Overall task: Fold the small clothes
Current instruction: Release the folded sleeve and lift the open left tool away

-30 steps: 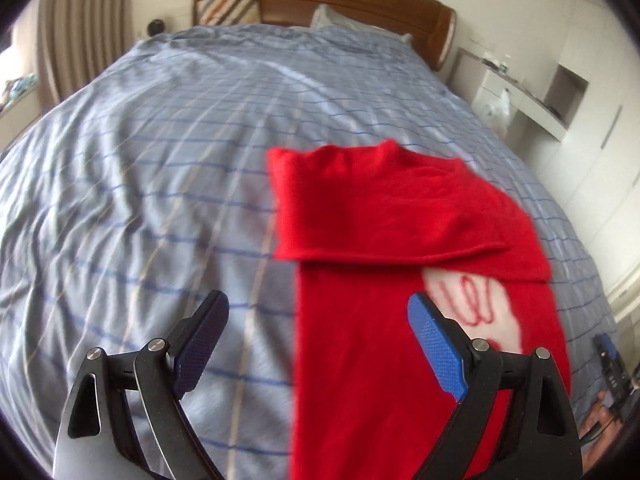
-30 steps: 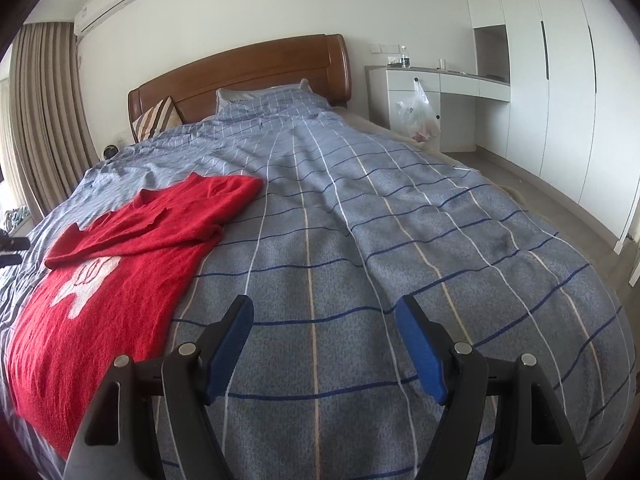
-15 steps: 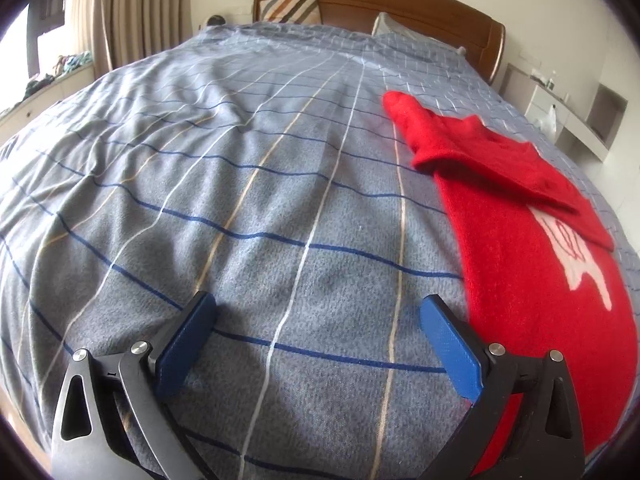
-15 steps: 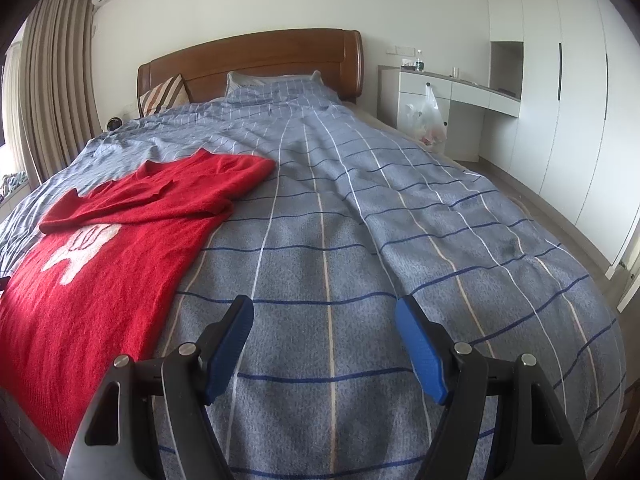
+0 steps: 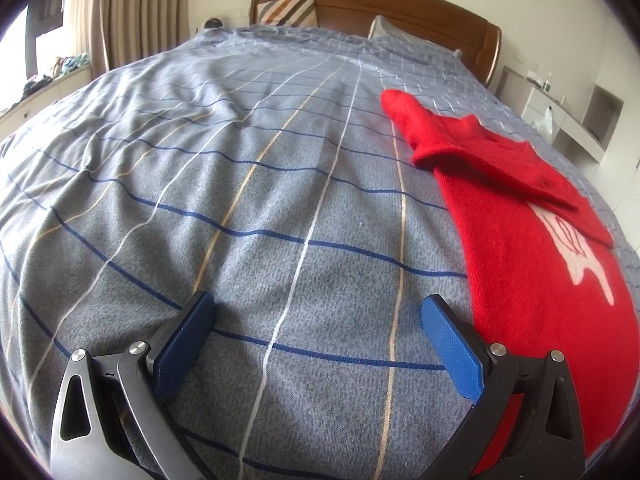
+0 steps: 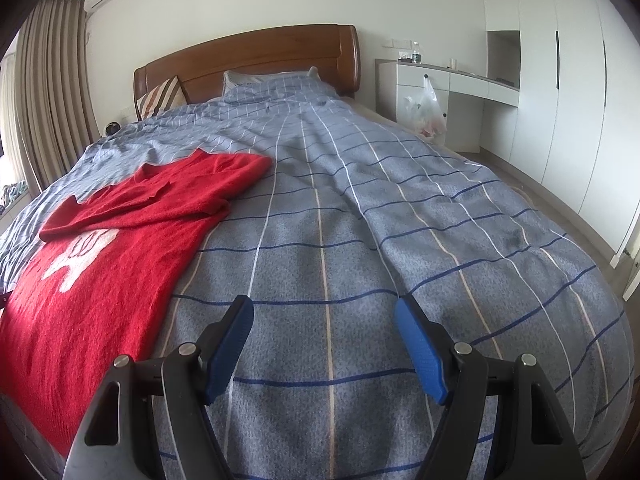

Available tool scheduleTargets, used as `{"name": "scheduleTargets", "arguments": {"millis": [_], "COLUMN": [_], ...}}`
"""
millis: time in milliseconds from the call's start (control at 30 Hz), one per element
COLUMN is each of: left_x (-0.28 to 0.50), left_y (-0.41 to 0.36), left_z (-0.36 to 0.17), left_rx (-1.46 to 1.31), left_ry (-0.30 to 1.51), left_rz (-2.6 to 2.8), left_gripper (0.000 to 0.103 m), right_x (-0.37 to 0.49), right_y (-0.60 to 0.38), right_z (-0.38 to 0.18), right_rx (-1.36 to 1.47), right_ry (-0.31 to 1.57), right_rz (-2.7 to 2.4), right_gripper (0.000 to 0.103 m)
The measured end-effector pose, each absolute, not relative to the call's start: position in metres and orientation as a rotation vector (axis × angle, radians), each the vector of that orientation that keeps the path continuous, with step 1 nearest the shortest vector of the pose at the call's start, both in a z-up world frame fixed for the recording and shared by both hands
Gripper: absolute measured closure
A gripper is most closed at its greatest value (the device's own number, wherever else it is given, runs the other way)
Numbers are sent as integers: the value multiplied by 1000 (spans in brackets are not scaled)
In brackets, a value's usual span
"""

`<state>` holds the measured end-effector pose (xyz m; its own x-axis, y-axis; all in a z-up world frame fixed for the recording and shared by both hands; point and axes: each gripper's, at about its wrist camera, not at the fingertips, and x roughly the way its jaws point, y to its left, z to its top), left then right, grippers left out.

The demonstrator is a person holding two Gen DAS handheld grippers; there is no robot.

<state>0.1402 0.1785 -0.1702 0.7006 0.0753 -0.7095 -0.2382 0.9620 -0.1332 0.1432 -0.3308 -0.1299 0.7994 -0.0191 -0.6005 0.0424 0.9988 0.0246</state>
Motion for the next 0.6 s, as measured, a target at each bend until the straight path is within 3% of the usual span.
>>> {"name": "scheduleTargets", "arguments": {"millis": [600], "left_x": [140], "left_y": [177], "left_z": [-171], "left_rx": [-212], "left_ry": [773], "left_rz": [181], "left_gripper": [0], "right_x": [143], "right_y": [-332], "right_z": [-130], "right_rx": [36], "right_ry": [645], "right_rz": [-33], "right_gripper": [30]}}
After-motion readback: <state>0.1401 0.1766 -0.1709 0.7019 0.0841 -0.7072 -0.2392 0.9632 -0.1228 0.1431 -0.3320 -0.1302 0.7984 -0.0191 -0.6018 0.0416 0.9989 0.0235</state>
